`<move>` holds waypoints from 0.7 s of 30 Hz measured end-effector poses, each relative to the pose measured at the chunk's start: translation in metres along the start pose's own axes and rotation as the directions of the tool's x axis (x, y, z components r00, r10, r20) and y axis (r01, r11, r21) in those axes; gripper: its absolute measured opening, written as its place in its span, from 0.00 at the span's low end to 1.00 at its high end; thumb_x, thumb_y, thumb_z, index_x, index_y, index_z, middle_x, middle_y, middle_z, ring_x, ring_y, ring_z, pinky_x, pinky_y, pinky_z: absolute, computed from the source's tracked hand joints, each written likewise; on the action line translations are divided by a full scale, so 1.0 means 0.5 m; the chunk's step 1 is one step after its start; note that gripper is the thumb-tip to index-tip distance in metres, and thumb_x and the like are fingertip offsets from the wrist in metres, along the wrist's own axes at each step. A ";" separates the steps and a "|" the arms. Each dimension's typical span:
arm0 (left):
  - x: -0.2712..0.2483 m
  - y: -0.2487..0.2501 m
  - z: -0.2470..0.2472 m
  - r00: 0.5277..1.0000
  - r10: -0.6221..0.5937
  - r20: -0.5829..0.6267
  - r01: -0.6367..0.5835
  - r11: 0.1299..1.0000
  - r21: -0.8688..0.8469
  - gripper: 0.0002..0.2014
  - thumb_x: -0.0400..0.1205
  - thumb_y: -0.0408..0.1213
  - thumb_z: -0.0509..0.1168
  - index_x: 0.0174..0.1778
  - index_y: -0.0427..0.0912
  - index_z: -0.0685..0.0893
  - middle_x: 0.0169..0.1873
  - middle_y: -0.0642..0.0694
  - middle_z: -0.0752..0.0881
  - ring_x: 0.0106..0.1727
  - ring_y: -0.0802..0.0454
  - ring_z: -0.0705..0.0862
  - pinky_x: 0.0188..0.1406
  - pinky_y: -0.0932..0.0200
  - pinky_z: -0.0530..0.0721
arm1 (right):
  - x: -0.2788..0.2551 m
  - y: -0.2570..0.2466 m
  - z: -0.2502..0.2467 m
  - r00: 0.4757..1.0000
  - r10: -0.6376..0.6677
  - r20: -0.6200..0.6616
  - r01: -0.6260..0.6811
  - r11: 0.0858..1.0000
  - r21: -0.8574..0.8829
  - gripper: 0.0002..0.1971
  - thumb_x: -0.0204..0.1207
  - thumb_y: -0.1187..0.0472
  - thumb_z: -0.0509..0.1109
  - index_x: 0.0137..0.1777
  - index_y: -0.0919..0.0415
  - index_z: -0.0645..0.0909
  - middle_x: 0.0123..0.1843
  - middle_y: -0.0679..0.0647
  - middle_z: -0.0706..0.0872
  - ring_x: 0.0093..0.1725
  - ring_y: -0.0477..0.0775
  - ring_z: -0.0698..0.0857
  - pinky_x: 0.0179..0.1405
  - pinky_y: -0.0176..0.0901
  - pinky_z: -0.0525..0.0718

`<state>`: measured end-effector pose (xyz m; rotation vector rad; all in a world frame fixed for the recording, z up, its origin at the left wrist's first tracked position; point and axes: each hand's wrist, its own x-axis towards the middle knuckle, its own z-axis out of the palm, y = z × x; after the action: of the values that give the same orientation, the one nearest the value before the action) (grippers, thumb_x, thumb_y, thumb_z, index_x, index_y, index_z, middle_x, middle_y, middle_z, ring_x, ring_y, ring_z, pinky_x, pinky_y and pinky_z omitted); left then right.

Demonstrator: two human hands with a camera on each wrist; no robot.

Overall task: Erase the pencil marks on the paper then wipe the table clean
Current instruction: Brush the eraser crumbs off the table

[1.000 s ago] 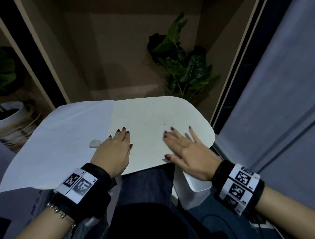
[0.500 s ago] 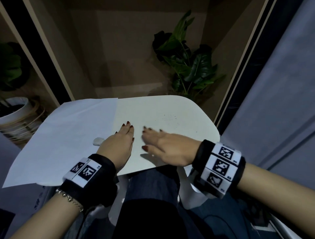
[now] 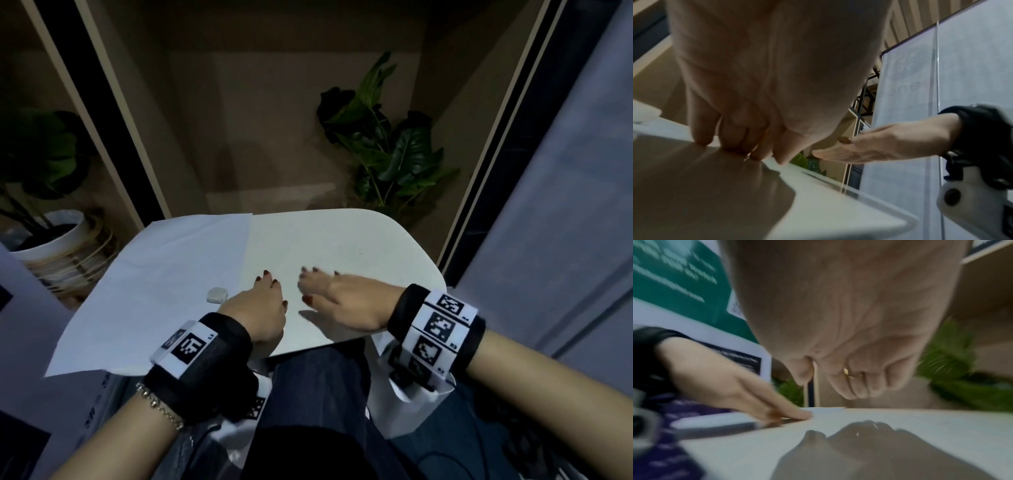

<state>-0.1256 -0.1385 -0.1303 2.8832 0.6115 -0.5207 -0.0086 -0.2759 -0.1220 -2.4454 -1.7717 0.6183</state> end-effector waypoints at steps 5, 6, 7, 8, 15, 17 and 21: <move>-0.037 -0.003 -0.080 0.994 -0.034 0.101 0.040 0.998 -0.057 0.15 0.89 0.44 0.54 0.52 0.38 0.80 0.62 0.39 0.84 0.57 0.43 0.80 0.55 0.57 0.74 | -0.008 0.042 0.009 0.992 0.128 -0.017 -0.128 0.992 -0.004 0.27 0.90 0.48 0.49 0.78 0.68 0.67 0.85 0.63 0.64 0.83 0.58 0.64 0.80 0.51 0.60; -0.039 -0.004 -0.103 0.995 -0.041 0.094 0.046 0.998 -0.048 0.15 0.89 0.45 0.55 0.52 0.38 0.80 0.62 0.40 0.84 0.58 0.43 0.80 0.55 0.57 0.74 | -0.012 0.054 0.002 0.981 0.193 -0.026 -0.194 0.981 -0.028 0.30 0.90 0.45 0.47 0.78 0.69 0.67 0.84 0.64 0.64 0.82 0.60 0.66 0.79 0.53 0.62; -0.033 -0.007 -0.126 0.995 -0.053 0.079 0.056 0.998 -0.032 0.16 0.89 0.46 0.57 0.57 0.37 0.81 0.65 0.40 0.83 0.62 0.43 0.80 0.58 0.57 0.74 | -0.012 0.060 -0.002 0.969 0.248 -0.025 -0.249 0.968 -0.045 0.32 0.89 0.43 0.45 0.80 0.70 0.65 0.84 0.65 0.63 0.82 0.61 0.66 0.79 0.54 0.62; -0.021 -0.009 -0.147 0.996 -0.067 0.056 0.068 0.998 -0.014 0.18 0.88 0.46 0.59 0.67 0.37 0.79 0.70 0.42 0.80 0.68 0.44 0.78 0.63 0.57 0.73 | -0.009 0.059 -0.004 0.965 0.260 -0.020 -0.261 0.964 -0.048 0.33 0.89 0.42 0.45 0.81 0.70 0.63 0.85 0.65 0.61 0.83 0.62 0.64 0.81 0.55 0.61; 0.134 -0.021 -0.153 0.990 -0.104 0.092 0.078 0.964 0.254 0.55 0.73 0.58 0.75 0.87 0.40 0.51 0.85 0.35 0.56 0.85 0.37 0.57 0.82 0.45 0.59 | 0.032 0.018 -0.006 0.975 0.220 0.024 -0.220 0.976 0.006 0.30 0.90 0.47 0.49 0.84 0.69 0.58 0.86 0.64 0.58 0.84 0.64 0.60 0.83 0.56 0.58; 0.163 -0.040 -0.146 0.978 -0.139 0.154 0.093 0.958 0.272 0.62 0.71 0.65 0.73 0.87 0.42 0.41 0.86 0.36 0.48 0.85 0.38 0.55 0.81 0.46 0.61 | 0.011 0.037 -0.021 0.925 0.375 0.070 -0.371 0.927 -0.060 0.33 0.90 0.45 0.47 0.86 0.67 0.53 0.87 0.65 0.54 0.85 0.64 0.58 0.84 0.57 0.58; 0.192 -0.084 -0.121 0.983 -0.121 0.137 0.072 0.944 0.322 0.69 0.63 0.73 0.73 0.86 0.45 0.36 0.86 0.39 0.43 0.85 0.36 0.56 0.80 0.41 0.63 | -0.002 0.035 -0.040 0.909 0.416 0.042 -0.408 0.905 -0.119 0.33 0.89 0.46 0.50 0.86 0.69 0.53 0.88 0.66 0.52 0.85 0.66 0.56 0.84 0.57 0.57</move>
<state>-0.0424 -0.0523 -0.1120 3.0756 0.7053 -0.9275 0.0140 -0.2791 -0.1084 -2.9373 -1.3358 0.6520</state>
